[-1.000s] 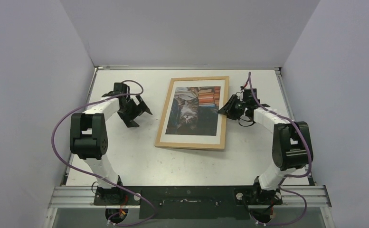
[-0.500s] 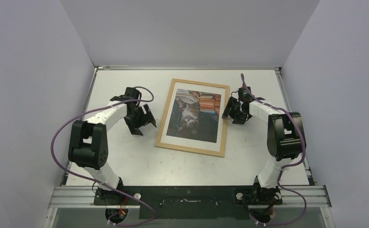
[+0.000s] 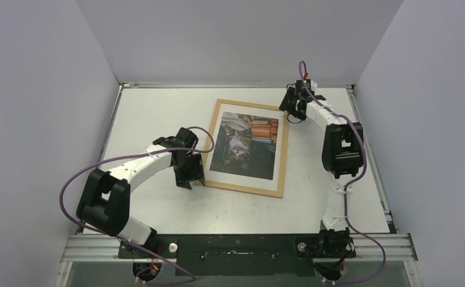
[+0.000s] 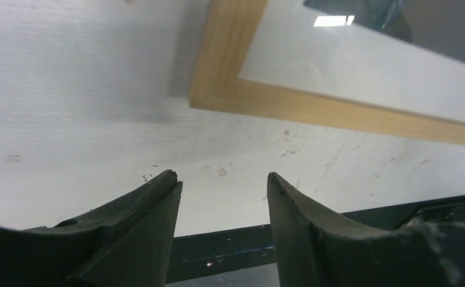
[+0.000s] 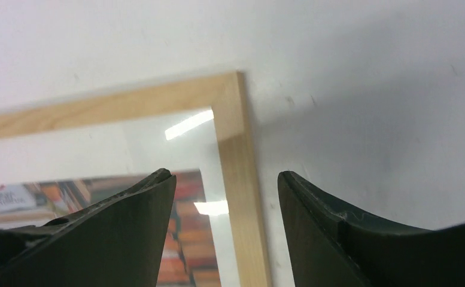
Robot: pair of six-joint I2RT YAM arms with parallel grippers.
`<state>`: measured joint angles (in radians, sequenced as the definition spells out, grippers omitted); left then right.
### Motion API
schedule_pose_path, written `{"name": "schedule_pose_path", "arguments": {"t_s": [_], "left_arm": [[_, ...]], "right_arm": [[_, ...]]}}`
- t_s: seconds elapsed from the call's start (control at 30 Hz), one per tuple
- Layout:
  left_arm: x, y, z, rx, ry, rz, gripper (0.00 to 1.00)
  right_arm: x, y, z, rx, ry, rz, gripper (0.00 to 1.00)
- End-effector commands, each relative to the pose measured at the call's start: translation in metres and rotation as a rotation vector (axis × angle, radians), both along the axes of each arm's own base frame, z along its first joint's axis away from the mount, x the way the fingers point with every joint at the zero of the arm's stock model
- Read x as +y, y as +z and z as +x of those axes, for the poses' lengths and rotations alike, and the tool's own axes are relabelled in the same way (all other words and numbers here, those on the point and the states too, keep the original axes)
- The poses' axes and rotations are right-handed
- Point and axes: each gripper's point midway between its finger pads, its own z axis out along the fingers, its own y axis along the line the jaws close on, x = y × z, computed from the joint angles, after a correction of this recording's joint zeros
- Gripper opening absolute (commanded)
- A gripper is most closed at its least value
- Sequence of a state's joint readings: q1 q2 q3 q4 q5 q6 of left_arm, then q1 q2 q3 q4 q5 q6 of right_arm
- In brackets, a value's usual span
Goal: Put the photo into the frame
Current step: Turn over the photo frame at the center of the board, then adjust the photo frame at the center of the board.
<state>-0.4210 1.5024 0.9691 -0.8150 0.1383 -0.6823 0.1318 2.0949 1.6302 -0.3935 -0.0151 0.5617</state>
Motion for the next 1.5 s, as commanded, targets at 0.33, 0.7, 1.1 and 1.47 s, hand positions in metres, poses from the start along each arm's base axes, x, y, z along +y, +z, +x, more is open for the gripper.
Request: {"name": "schedule_pose_path", "arguments": {"t_s": [0.33,0.7,1.1,1.47], "left_arm": [[-0.036,-0.029,-0.046,0.024,-0.234,0.007,0.39],[-0.033,-0.045,-0.037,0.052,-0.232,0.08,0.35],[-0.007,-0.034,0.025,0.017,0.049,-0.101,0.34],[0.025,-0.036,0.105,0.006,0.226,-0.158,0.34]], "right_arm": [[0.002,-0.003,0.103,-0.163,0.038,-0.034,0.64],[0.045,-0.046,0.112,-0.121,0.375,0.12,0.68],[0.057,-0.04,0.025,-0.004,0.442,0.266,0.64],[0.053,-0.039,-0.067,0.106,0.31,0.327,0.62]]}}
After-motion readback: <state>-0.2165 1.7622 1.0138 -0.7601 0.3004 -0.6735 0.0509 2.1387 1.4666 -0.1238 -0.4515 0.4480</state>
